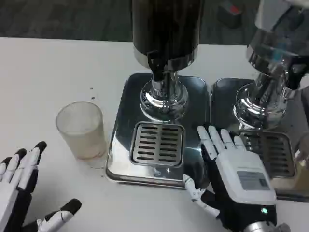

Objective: Grasp the cup under the faucet to collect the drink, then remove the cup.

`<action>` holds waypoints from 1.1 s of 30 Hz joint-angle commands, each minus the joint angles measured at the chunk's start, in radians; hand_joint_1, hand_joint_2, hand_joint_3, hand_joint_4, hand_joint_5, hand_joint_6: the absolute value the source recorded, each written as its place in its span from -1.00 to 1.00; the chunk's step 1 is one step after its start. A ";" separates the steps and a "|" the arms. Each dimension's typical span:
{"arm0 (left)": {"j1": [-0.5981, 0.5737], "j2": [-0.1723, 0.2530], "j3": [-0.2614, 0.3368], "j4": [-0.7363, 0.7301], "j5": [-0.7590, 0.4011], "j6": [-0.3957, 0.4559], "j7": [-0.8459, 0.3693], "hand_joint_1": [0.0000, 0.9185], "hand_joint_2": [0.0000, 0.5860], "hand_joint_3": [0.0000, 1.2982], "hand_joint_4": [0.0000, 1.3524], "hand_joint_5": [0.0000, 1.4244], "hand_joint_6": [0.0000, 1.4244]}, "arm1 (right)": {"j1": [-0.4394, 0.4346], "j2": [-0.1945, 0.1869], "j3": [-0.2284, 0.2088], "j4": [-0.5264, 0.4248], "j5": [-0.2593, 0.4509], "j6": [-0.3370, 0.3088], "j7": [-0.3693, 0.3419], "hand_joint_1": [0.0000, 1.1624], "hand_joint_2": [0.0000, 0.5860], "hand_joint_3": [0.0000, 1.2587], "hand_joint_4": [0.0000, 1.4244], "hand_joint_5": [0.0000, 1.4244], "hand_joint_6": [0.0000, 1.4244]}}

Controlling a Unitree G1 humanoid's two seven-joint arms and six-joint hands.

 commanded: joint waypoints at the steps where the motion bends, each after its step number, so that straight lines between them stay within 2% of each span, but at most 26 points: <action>1: -0.001 -0.009 -0.006 0.004 -0.004 0.009 0.001 -1.00 -0.50 -1.00 -1.00 -1.00 -1.00 | 0.010 -0.005 -0.013 -0.017 0.008 0.005 0.014 -0.53 0.80 -0.97 -1.00 -1.00 -1.00; 11: -0.011 -0.006 -0.009 0.014 0.001 0.004 0.004 -1.00 -0.50 -1.00 -1.00 -1.00 -1.00 | 0.013 0.001 -0.016 -0.018 0.006 0.006 0.019 -0.53 0.80 -0.99 -1.00 -1.00 -1.00; 18: -0.045 -0.022 0.010 0.044 -0.048 -0.012 0.016 -1.00 -0.51 -1.00 -1.00 -1.00 -1.00 | 0.029 -0.004 -0.025 -0.037 0.004 0.013 0.031 -0.53 0.80 -0.99 -1.00 -1.00 -1.00; 24: -0.149 -0.025 0.038 0.141 -0.133 -0.111 0.053 -1.00 -0.60 -1.00 -1.00 -0.88 -1.00 | 0.033 0.005 -0.026 -0.042 -0.003 0.026 0.037 -0.53 0.80 -0.99 -1.00 -1.00 -1.00; 29: -0.277 -0.023 0.029 0.248 -0.203 -0.116 -0.026 -1.00 -0.72 -1.00 -1.00 -1.00 -1.00 | 0.034 0.019 -0.020 -0.039 -0.009 0.041 0.023 -0.53 0.80 -0.99 -1.00 -1.00 -1.00; 33: -0.380 -0.025 0.016 0.373 -0.265 -0.134 -0.113 -1.00 -0.78 -1.00 -1.00 -1.00 -1.00 | 0.034 0.035 -0.014 -0.034 -0.014 0.053 0.016 -0.53 0.80 -0.99 -1.00 -1.00 -1.00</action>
